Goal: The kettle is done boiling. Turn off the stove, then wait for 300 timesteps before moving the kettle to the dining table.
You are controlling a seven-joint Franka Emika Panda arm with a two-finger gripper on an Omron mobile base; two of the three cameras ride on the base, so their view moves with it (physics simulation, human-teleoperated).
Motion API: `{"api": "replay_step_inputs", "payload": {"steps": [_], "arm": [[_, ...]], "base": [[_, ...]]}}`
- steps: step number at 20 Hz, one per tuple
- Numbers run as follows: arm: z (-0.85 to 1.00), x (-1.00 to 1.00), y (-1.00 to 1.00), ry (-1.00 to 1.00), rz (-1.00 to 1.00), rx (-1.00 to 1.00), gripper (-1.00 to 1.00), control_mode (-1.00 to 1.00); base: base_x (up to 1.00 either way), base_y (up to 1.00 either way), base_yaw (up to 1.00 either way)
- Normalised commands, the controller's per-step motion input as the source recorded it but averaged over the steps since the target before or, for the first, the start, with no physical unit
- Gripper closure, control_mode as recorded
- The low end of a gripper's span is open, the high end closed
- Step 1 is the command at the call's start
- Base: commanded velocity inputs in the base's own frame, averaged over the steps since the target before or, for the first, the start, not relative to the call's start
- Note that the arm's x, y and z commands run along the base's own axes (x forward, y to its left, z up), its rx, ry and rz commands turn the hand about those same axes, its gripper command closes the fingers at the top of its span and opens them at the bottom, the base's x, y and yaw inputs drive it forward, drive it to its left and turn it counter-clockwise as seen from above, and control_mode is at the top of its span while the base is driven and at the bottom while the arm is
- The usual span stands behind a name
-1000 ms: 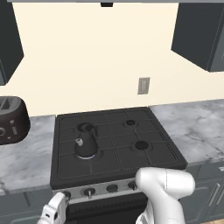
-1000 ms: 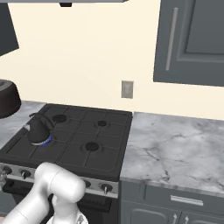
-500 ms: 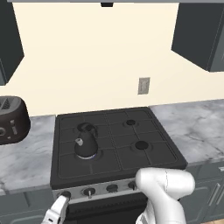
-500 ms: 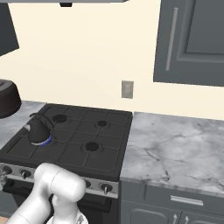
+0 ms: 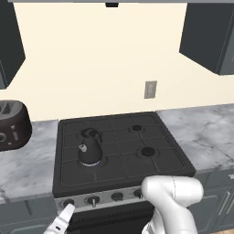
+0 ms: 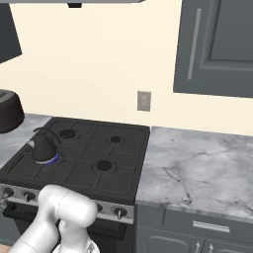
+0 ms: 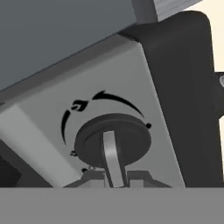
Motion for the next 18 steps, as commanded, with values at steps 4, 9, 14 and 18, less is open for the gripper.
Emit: {"api": "replay_step_inputs", "payload": {"steps": [4,9,14,18], "arm": [[0.05,0.23,0.03,0.0,0.0,0.25,1.0,-1.0],[0.09,0.18,0.06,-0.02,0.0,0.24,1.0,-1.0],[0.12,0.12,0.06,-0.05,0.0,0.23,1.0,-1.0],[0.12,0.03,0.05,-0.07,0.0,0.25,1.0,-1.0]], "base": [[0.0,0.0,0.0],[0.0,0.0,0.0],[0.0,0.0,0.0],[0.0,0.0,0.0]]}}
